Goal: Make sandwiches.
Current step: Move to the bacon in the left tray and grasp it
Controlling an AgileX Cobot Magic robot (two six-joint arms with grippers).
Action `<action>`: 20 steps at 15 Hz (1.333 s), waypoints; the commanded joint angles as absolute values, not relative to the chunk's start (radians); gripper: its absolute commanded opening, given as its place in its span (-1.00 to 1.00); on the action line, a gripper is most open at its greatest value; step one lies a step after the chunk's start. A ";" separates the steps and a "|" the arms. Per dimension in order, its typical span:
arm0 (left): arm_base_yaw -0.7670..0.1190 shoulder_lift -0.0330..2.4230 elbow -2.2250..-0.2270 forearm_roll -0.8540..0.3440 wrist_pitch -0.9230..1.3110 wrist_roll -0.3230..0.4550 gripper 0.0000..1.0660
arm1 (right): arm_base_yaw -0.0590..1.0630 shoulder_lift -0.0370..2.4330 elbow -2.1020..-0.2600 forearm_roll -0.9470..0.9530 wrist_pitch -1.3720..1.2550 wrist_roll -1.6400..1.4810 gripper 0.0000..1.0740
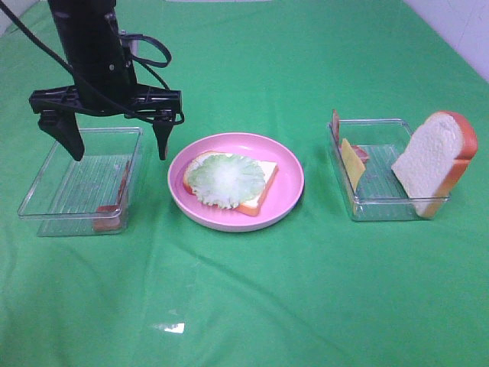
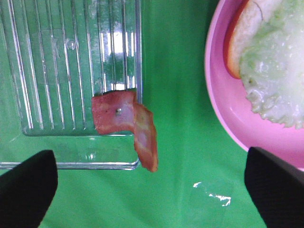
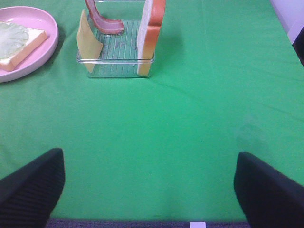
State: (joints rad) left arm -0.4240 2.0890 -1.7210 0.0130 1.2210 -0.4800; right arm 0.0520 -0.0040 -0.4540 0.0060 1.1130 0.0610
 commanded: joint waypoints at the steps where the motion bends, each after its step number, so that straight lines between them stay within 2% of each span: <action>1: -0.429 2.117 -1.714 0.012 1.300 -0.492 0.89 | 0.048 -0.030 -0.451 0.005 1.102 0.052 0.75; 9: -0.429 2.195 -1.713 0.034 1.293 -0.488 0.89 | 0.048 -0.030 -0.451 0.005 1.102 0.052 0.75; 11: -0.429 2.213 -1.713 0.009 1.300 -0.479 0.89 | 0.048 -0.030 -0.451 0.005 1.102 0.052 0.75; 13: -0.429 2.214 -1.713 0.000 1.300 -0.465 0.80 | 0.048 -0.030 -0.451 0.005 1.102 0.052 0.75; 14: -0.429 2.214 -1.713 0.006 1.307 -0.465 0.69 | 0.048 -0.030 -0.451 0.005 1.102 0.052 0.75; 16: -0.429 2.213 -1.713 0.011 1.320 -0.465 0.31 | 0.048 -0.030 -0.451 0.005 1.102 0.052 0.75; 20: -0.429 2.208 -1.714 0.016 1.320 -0.469 -0.56 | 0.048 -0.030 -0.451 0.005 1.102 0.052 0.75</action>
State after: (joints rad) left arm -0.4240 2.2110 -1.7180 0.0110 1.2210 -0.4670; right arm 0.0520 -0.0040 -0.4540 0.0060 1.1130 0.0610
